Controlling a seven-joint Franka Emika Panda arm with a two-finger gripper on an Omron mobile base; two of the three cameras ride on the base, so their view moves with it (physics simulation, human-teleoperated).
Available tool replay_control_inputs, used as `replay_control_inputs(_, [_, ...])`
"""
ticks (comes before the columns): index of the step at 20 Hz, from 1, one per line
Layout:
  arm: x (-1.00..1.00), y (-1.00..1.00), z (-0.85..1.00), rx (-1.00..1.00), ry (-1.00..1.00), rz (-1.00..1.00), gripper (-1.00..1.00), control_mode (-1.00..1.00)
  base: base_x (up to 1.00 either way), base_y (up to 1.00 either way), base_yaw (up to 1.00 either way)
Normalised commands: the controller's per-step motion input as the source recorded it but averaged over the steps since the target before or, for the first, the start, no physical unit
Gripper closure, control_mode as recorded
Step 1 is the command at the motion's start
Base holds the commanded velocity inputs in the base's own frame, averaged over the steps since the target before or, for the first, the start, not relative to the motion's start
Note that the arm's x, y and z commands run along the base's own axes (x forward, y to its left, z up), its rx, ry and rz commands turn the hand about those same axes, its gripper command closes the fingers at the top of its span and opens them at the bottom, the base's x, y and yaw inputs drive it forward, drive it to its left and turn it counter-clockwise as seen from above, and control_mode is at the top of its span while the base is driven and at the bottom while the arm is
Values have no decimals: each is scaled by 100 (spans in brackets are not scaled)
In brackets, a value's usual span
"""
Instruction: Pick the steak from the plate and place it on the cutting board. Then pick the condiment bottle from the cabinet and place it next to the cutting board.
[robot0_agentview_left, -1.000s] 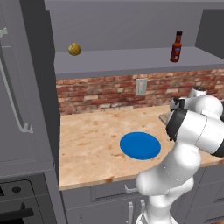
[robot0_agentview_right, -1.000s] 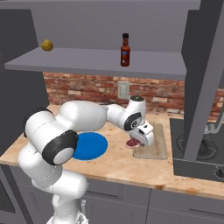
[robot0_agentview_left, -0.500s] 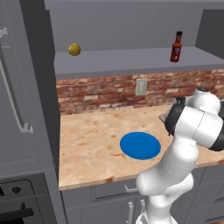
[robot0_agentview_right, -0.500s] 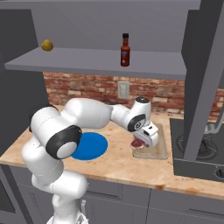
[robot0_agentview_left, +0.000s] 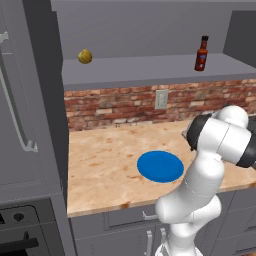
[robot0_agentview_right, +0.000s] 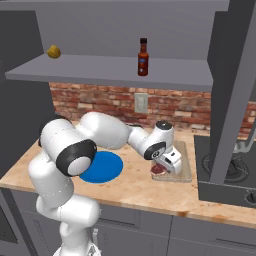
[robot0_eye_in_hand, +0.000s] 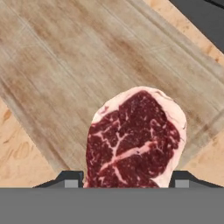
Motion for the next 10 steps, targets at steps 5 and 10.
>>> replay_control_inputs(5, [15, -3, -18, 0, -6, 0, 100, -100, 0, 0, 0])
replay_control_inputs(10, [22, -8, -13, 0, -1, 0, 100, -100, 0, 0, 0])
